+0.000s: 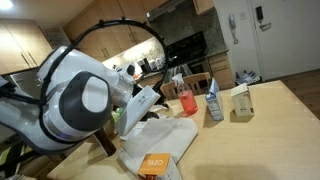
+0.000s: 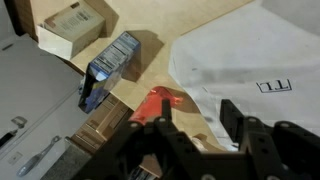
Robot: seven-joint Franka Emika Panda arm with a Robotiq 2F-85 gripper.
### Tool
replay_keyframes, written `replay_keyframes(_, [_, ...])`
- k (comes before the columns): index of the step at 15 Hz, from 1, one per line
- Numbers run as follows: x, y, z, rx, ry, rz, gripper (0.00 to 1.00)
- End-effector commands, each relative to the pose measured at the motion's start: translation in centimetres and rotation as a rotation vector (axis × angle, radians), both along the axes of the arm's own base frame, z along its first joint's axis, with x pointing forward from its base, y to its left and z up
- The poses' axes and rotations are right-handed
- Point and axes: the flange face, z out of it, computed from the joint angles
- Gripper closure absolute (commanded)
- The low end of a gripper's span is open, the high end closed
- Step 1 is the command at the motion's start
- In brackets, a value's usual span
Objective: Move the blue box forward then move the beige box forward then move the white box forward then move the white bag to the right and put it upright
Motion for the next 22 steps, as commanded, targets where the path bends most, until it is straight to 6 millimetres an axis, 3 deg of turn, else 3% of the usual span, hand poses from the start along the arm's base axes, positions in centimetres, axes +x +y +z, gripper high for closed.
replay_keyframes(1, [-1.2, 2.8, -0.7, 0.094, 0.022, 0.068, 0.13])
replay_keyframes(3, [-1.8, 3.9, -1.0, 0.161, 0.031, 0.091, 0.01])
replay_keyframes(9, [-2.1, 2.8, -0.8, 0.214, 0.035, 0.044, 0.00])
replay_keyframes(12, [-0.4, 0.6, 2.1, 0.228, -0.030, -0.064, 0.00])
replay_keyframes(17, [1.3, -2.4, 5.0, 0.227, -0.095, -0.232, 0.00])
replay_keyframes(20, [1.1, -2.7, 4.0, 0.207, -0.071, -0.263, 0.00])
replay_keyframes(22, [1.3, -1.4, 2.1, 0.207, -0.028, -0.219, 0.00])
